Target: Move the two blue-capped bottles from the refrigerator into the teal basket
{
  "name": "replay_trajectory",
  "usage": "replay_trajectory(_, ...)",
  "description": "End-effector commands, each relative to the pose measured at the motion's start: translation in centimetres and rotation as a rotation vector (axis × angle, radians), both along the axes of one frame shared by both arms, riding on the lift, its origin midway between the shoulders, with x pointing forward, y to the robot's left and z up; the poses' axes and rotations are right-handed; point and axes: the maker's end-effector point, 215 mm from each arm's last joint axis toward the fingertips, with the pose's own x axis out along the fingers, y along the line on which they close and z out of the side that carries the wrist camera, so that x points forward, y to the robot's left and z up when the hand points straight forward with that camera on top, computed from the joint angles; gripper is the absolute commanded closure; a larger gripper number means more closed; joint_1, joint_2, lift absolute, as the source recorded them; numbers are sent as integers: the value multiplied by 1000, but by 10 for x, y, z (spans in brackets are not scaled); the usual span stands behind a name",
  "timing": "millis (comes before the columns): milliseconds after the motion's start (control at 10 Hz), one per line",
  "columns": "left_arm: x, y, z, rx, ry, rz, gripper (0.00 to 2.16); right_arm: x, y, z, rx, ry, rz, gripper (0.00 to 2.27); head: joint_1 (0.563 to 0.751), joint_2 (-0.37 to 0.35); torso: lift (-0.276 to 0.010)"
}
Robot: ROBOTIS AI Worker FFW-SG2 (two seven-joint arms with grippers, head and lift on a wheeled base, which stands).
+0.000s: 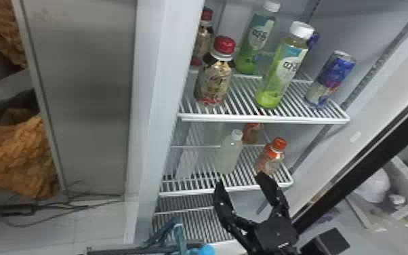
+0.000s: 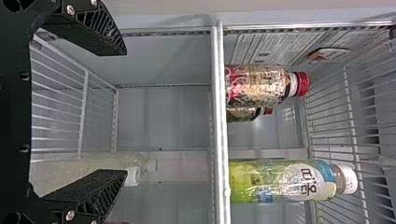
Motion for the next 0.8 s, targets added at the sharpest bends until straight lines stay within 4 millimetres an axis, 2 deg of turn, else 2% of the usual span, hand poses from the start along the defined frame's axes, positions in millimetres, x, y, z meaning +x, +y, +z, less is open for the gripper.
replay_trajectory(0, 0, 0, 1, -2, -2, 0, 1124, -1, 0, 1, 2, 0, -2, 113, 695, -350, -157)
replay_trajectory(700, -1, -2, 3, -4, -6, -9, 1124, -2, 0, -3, 4, 9, -11, 116, 695, -350, -157)
